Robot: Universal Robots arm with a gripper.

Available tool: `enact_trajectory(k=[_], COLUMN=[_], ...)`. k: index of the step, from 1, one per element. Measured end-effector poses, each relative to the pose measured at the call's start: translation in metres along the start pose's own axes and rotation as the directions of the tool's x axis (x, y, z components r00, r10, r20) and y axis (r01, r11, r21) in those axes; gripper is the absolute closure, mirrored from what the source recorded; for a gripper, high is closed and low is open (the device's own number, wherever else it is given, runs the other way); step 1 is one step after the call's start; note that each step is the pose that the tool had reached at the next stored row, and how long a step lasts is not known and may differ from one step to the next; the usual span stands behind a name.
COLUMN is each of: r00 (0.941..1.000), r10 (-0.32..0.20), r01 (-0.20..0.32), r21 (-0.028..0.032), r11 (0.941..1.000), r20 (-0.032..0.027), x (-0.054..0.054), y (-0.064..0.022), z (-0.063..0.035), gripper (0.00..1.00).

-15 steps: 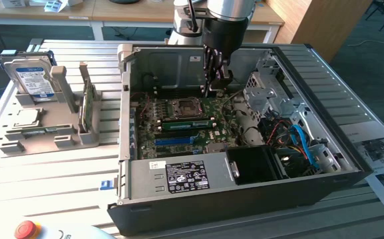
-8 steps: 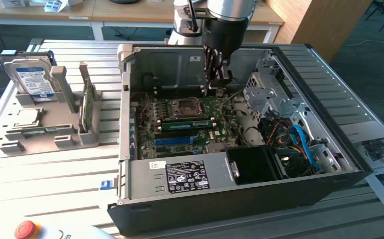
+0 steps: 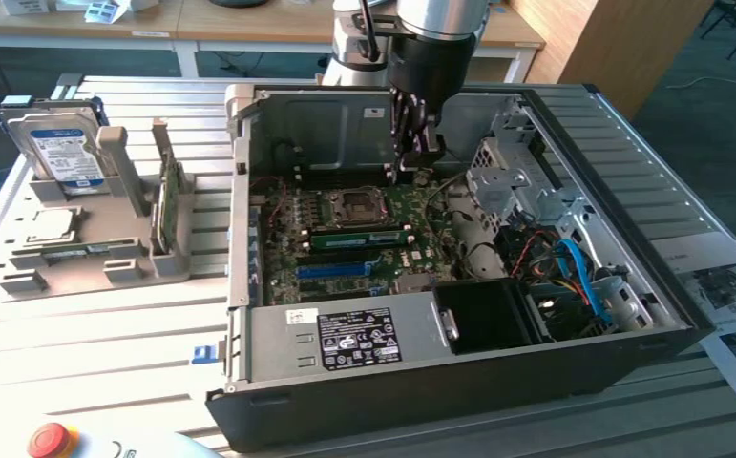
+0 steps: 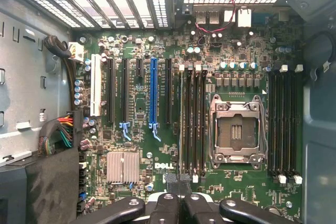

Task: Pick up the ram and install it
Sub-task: 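Press down the ram until it locks into place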

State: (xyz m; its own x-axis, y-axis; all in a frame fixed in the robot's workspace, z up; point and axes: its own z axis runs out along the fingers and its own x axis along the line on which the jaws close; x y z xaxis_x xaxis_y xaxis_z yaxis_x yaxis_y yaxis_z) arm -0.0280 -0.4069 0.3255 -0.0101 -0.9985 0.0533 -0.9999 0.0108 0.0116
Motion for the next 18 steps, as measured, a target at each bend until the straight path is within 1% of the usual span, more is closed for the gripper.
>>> enact_trajectory(k=[3,13,15,18], r00=[1.0000,1.0000,1.0000,1.0000], r10=[0.000,0.000,0.000,0.000], r01=[0.000,0.000,0.000,0.000], r21=[0.0000,-0.0006,-0.0006,-0.0006], r11=[1.0000,1.0000,1.0000,1.0000], r20=[-0.0001,0.0000,0.0000,0.0000], x=[0.000,0.002,0.002,0.002], y=[-0.0046,-0.0241,-0.0256,-0.0256], z=[-0.0001,-0.0002,-0.0002,-0.0002], gripper=[0.90,0.90,0.90,0.90])
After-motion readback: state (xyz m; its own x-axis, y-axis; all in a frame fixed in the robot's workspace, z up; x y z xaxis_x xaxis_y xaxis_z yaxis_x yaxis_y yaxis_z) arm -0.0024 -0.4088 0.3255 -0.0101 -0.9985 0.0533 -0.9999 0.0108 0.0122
